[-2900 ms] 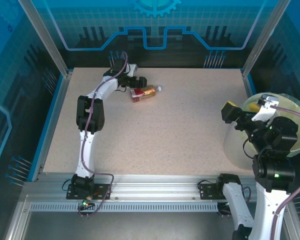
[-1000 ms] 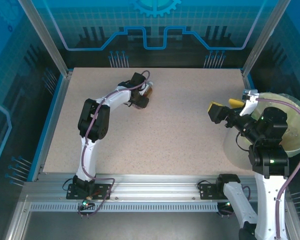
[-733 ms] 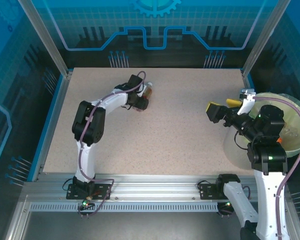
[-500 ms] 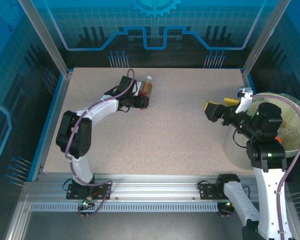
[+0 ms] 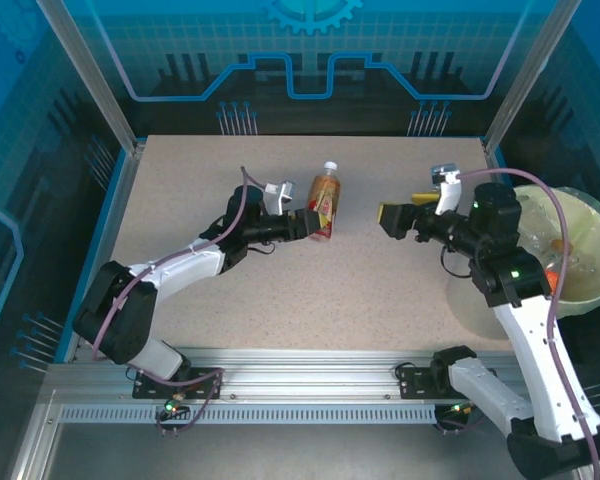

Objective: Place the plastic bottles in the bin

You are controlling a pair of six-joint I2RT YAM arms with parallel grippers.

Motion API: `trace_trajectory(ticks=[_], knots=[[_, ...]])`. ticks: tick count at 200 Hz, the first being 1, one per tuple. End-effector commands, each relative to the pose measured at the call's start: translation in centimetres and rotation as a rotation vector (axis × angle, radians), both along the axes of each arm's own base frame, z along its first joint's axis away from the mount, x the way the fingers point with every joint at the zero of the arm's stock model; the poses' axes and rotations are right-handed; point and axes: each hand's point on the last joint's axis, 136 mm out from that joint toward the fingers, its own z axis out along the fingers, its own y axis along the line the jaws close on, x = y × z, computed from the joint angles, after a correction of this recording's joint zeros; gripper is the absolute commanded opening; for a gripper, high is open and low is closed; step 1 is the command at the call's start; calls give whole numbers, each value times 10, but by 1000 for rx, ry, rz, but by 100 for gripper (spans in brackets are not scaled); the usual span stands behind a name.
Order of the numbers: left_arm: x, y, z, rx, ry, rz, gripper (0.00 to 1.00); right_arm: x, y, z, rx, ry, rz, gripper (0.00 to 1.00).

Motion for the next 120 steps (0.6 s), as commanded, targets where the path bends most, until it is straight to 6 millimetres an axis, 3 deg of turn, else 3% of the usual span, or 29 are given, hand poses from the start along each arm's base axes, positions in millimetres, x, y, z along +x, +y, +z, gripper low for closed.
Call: trace_trajectory(ticks=[1,58,120], knots=[[-24,-12,66,-179,-80,-100,43,-1,15,6,-22,-21,61,100],[-53,-34,121,-229,-261,-262,42,9,55,-7,55,58,206,100],[-83,-67,140,-359,-275,-443,41,31,80,15,271,45,261,100]])
